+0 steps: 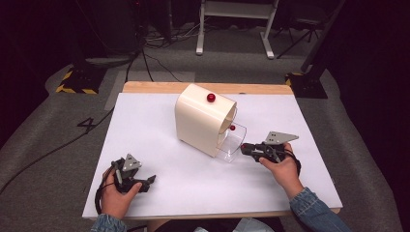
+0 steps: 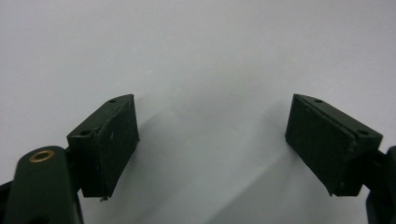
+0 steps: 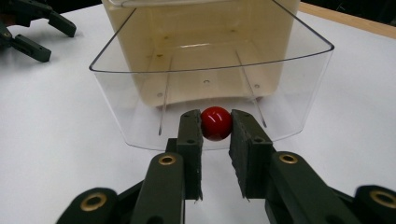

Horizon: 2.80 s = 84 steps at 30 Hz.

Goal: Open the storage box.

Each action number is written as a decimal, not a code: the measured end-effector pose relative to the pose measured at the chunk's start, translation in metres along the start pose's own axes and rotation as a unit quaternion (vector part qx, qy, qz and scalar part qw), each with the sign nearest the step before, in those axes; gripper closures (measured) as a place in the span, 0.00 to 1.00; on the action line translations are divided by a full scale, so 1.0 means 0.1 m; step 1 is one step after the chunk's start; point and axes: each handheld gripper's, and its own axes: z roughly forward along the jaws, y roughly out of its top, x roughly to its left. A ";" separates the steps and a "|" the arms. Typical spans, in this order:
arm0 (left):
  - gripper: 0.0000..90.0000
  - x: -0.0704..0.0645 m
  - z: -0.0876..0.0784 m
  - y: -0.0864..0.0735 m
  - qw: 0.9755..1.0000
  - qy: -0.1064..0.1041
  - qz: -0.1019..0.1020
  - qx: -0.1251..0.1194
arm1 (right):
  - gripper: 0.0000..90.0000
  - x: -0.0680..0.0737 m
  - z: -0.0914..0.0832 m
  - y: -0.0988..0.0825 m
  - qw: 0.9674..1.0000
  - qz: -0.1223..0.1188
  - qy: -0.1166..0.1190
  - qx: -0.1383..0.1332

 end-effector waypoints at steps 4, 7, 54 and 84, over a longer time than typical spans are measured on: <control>0.19 0.00 0.00 0.00 1.000 0.000 0.001 0.001 | 0.83 0.01 -0.09 -0.04 1.000 0.001 -0.002 0.001; 0.19 0.00 0.00 0.00 1.000 0.000 -0.001 0.001 | 0.83 0.02 -0.16 -0.07 1.000 0.004 -0.005 0.001; 0.19 0.00 0.00 0.00 1.000 -0.001 0.000 0.001 | 0.68 0.00 -0.46 0.25 1.000 -0.014 -0.009 -0.018; 0.19 0.00 0.00 0.00 1.000 0.001 0.000 -0.001 | 0.79 -0.02 0.15 0.75 0.998 -0.023 0.016 -0.061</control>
